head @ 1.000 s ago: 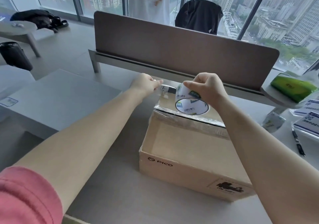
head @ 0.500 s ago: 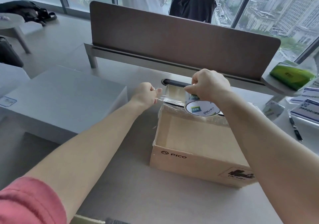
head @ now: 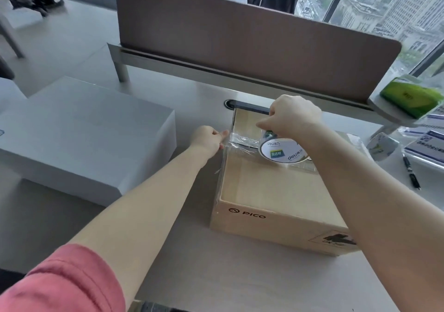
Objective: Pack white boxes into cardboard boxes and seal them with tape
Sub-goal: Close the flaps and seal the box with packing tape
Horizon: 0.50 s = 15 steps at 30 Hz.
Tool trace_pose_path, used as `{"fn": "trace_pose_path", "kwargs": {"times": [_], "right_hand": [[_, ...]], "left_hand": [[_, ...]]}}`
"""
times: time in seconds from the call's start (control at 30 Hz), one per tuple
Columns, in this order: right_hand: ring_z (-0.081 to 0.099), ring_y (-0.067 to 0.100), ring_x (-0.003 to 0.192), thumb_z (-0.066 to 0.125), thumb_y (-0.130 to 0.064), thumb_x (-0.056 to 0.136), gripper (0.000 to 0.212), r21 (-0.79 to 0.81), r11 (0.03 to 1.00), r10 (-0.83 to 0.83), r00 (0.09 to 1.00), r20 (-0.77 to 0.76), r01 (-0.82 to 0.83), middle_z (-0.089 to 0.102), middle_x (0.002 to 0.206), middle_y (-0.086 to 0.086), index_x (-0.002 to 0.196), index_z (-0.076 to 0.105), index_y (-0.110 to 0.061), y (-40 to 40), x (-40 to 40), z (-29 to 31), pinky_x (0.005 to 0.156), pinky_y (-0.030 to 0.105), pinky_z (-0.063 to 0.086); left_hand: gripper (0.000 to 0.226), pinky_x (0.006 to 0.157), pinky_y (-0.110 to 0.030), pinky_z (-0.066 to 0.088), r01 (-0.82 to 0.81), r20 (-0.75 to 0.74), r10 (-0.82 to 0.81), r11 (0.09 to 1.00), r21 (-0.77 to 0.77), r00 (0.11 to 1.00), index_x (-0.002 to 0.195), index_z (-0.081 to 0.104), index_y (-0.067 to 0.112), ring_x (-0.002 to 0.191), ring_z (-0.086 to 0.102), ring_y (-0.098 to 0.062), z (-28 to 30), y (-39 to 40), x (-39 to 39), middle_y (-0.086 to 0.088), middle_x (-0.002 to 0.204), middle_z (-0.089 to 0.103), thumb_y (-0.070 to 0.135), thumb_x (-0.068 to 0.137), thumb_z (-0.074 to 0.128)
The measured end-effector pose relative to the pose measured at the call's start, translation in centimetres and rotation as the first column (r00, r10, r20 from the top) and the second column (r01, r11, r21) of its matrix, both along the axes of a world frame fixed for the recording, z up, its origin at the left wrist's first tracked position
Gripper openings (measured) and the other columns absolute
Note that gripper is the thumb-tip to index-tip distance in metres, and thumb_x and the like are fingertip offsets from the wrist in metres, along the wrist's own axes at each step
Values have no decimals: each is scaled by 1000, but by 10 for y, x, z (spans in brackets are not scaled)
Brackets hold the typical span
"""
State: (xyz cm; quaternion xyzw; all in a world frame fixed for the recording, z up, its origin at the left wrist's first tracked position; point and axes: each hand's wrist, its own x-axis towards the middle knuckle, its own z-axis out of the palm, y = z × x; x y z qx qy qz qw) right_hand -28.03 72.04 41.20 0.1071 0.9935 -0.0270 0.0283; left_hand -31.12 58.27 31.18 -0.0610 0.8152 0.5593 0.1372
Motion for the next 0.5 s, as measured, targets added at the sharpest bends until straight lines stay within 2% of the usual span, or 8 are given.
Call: {"fn": "trace_pose_path", "kwargs": {"times": [0.07, 0.1, 0.13, 0.2, 0.27, 0.33, 0.43, 0.5], "right_hand": [[46, 22, 64, 57, -33, 77, 27, -73, 997, -6, 1000, 15, 7, 47, 59, -1, 60, 48, -15, 7, 0, 0, 49, 22, 25], [45, 21, 62, 59, -35, 78, 33, -138, 990, -12, 1000, 18, 14, 46, 58, -1, 56, 46, -15, 12, 0, 1, 49, 23, 27], [42, 21, 60, 61, -37, 79, 38, -216, 976, -22, 1000, 16, 25, 43, 56, 0, 52, 45, -15, 18, 0, 1, 49, 24, 27], [33, 19, 55, 65, -39, 80, 48, -369, 929, -41, 999, 7, 40, 34, 53, 2, 49, 39, -13, 29, 1, 2, 50, 28, 24], [26, 19, 52, 66, -39, 80, 54, -471, 881, -50, 999, -15, 37, 28, 53, 3, 48, 33, -12, 34, 4, -3, 51, 29, 21], [26, 18, 50, 65, -37, 81, 55, -502, 864, -54, 997, -53, 20, 27, 51, 4, 47, 31, -13, 34, 6, -9, 50, 28, 21], [26, 19, 47, 65, -36, 82, 56, -500, 866, -53, 995, -89, 2, 28, 49, 5, 46, 30, -12, 32, 5, -12, 48, 28, 22], [27, 18, 46, 64, -37, 83, 55, -505, 863, -51, 994, -94, -3, 29, 48, 5, 45, 32, -12, 33, 4, -12, 48, 27, 23]], "left_hand": [[35, 57, -26, 38, -10, 44, 8, 999, 48, 999, 62, 43, 12, 47, 47, -11, -5, 1, 0, 4, 38, 52, 25, 94, 53], [36, 54, -24, 37, -12, 59, 9, 998, 61, 998, 62, 43, 12, 41, 49, -9, -7, 2, 1, 4, 39, 52, 25, 94, 53], [36, 50, -22, 35, -14, 75, 8, 997, 79, 997, 62, 42, 12, 36, 48, -7, -9, 2, 1, 0, 45, 52, 24, 94, 52], [38, 43, -19, 33, -24, 111, 9, 991, 130, 994, 61, 40, 13, 37, 42, -10, -10, 2, 4, -2, 57, 46, 24, 95, 51], [39, 38, -14, 29, -35, 142, 8, 982, 187, 990, 60, 38, 13, 36, 37, -8, -12, 2, 4, -1, 57, 41, 25, 95, 50], [40, 33, -8, 26, -53, 163, 11, 965, 257, 987, 59, 37, 13, 23, 30, -1, -16, 2, 4, 0, 50, 40, 23, 96, 50], [42, 33, -3, 23, -91, 227, 12, 936, 339, 974, 58, 36, 12, 19, 25, 0, -24, 2, 4, 9, 28, 36, 23, 96, 49], [43, 36, -5, 24, -108, 235, 22, 927, 360, 972, 57, 35, 13, 22, 27, -2, -31, 3, 4, 7, 33, 36, 25, 96, 50]]}}
